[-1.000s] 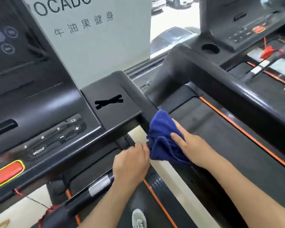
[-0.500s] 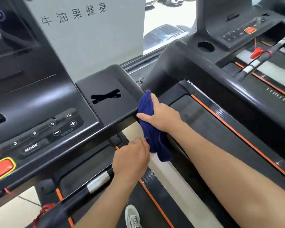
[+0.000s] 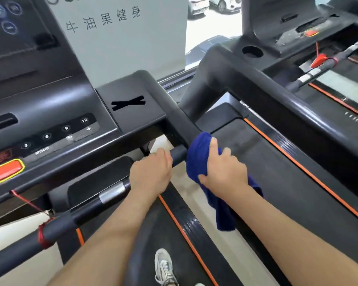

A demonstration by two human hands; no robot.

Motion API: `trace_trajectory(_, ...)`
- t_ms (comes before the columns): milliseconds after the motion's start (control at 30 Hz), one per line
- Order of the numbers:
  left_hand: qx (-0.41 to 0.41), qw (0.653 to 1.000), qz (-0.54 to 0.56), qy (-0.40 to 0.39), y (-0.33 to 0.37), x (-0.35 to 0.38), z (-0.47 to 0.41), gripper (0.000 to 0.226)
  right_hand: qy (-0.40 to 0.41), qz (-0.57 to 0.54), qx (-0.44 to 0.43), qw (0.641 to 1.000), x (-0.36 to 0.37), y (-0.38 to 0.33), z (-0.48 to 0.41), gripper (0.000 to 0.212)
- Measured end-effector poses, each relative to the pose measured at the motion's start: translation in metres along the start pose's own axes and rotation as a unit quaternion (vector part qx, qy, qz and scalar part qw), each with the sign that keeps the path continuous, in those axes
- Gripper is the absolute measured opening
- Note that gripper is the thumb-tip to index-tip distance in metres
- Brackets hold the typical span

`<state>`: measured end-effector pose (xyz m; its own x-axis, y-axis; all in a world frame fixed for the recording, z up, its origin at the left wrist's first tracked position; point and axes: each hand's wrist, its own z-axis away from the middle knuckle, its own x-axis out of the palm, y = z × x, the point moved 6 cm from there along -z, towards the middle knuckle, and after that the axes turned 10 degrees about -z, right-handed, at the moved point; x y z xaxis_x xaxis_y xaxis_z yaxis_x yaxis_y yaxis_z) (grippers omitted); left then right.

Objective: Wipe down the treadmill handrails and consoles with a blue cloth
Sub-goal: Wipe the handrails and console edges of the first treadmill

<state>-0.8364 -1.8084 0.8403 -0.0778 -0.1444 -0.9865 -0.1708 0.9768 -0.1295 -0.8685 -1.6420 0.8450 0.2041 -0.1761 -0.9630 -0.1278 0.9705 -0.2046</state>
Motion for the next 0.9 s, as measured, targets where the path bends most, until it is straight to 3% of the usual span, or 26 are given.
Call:
trace_trajectory(67,-0.021,1.0,0.022,-0.005,0.0,0.001,-0.001,0.022,0.024,-0.034,-0.009,0.999,0.0,-0.019,-0.024,0.104)
trace_trajectory(133,-0.067,0.995,0.056,0.04,-0.002,-0.003,0.001,0.02,0.035,-0.04,-0.013,0.999,0.003,-0.027,-0.03,0.103)
trace_trajectory(200,-0.089,0.977,0.156,0.117,0.014,-0.013,0.018,0.025,0.048,-0.005,-0.031,0.998,0.005,-0.019,-0.015,0.099)
trace_trajectory(267,-0.058,0.947,0.274,0.157,0.055,-0.024,0.052,0.029,0.056,0.034,-0.05,0.997,0.004,0.0,0.012,0.093)
trace_trajectory(333,-0.093,0.89,0.44,0.076,0.095,-0.019,0.082,0.034,0.026,0.03,-0.067,0.997,0.003,0.026,0.04,0.088)
trace_trajectory(400,-0.171,0.79,0.586,-0.055,0.129,-0.006,0.099,0.048,-0.036,-0.017,-0.082,0.996,-0.001,0.049,0.066,0.088)
trace_trajectory(433,-0.19,0.756,0.621,-0.083,0.14,-0.006,0.101,0.055,-0.08,-0.056,-0.085,0.992,-0.004,0.058,0.075,0.09)
trace_trajectory(500,-0.221,0.716,0.656,-0.091,0.149,-0.006,0.095,0.059,-0.169,-0.14,-0.072,0.973,-0.013,0.068,0.076,0.09)
trace_trajectory(567,-0.281,0.667,0.683,-0.097,0.145,0.007,0.08,0.057,-0.22,-0.183,-0.047,0.957,-0.02,0.069,0.059,0.076)
trace_trajectory(667,-0.347,0.612,0.7,-0.121,0.137,0.037,0.054,0.068,-0.194,-0.294,0.012,0.936,-0.026,0.057,0.018,0.027)
trace_trajectory(700,-0.352,0.607,0.703,-0.114,0.136,0.044,0.047,0.068,-0.168,-0.325,0.024,0.93,-0.023,0.05,0.006,0.026)
trace_trajectory(833,-0.351,0.572,0.738,-0.075,0.137,0.058,0.037,0.072,-0.123,-0.329,0.043,0.935,-0.002,0.028,-0.021,0.068)
trace_trajectory(900,-0.356,0.551,0.752,-0.064,0.133,0.061,0.032,0.084,-0.124,-0.322,0.036,0.938,0.0,0.021,-0.033,0.072)
